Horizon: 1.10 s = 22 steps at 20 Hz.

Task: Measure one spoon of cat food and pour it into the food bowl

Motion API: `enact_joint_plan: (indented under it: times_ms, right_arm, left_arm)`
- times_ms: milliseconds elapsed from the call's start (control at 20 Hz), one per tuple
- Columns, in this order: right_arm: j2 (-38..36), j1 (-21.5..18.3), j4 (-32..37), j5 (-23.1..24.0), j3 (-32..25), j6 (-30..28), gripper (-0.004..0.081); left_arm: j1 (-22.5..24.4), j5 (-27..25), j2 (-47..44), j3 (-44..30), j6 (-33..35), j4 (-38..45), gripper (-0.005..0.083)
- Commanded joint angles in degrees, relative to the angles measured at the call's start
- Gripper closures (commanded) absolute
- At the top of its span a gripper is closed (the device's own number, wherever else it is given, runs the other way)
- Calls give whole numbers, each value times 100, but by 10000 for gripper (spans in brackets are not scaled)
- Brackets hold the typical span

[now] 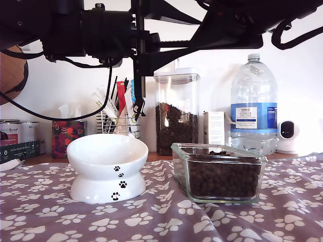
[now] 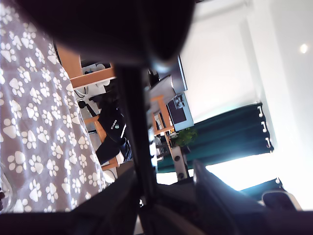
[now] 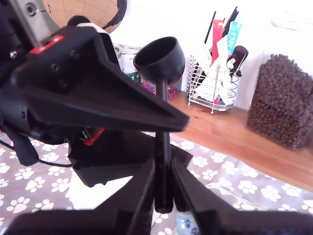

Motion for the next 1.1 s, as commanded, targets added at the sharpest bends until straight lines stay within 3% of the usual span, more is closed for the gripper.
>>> enact_joint_plan:
  times_ms: [0, 250, 500, 600, 700, 750, 900, 1050]
  right_arm:
    - [96, -118, -111, 254, -114, 37, 783]
    - [96, -240, -214, 372, -90, 151, 783]
    - [94, -455, -424, 411, -26, 153, 783]
    - [94, -557, -922, 400, 120, 133, 783]
    - [94, -658, -1434, 352, 284, 127, 783]
    - [94, -695, -1700, 299, 391, 125, 783]
    - [94, -743, -2524, -83, 758, -44, 783]
    - [94, -743, -3552, -302, 1196, -308, 783]
  left_arm:
    - [-50, 240, -22, -37, 236, 20, 482]
    - [46, 470, -22, -37, 656, -81, 482]
    - [229, 793, -22, -37, 1270, -765, 488]
    - [361, 1161, -22, -37, 1469, -931, 564]
    - [476, 1611, -28, -37, 1740, -960, 762]
    - [531, 1711, -57, -37, 1794, -966, 794]
    - [658, 1672, -273, -37, 2240, -1384, 793]
    - [754, 1423, -680, -37, 3193, -2483, 793]
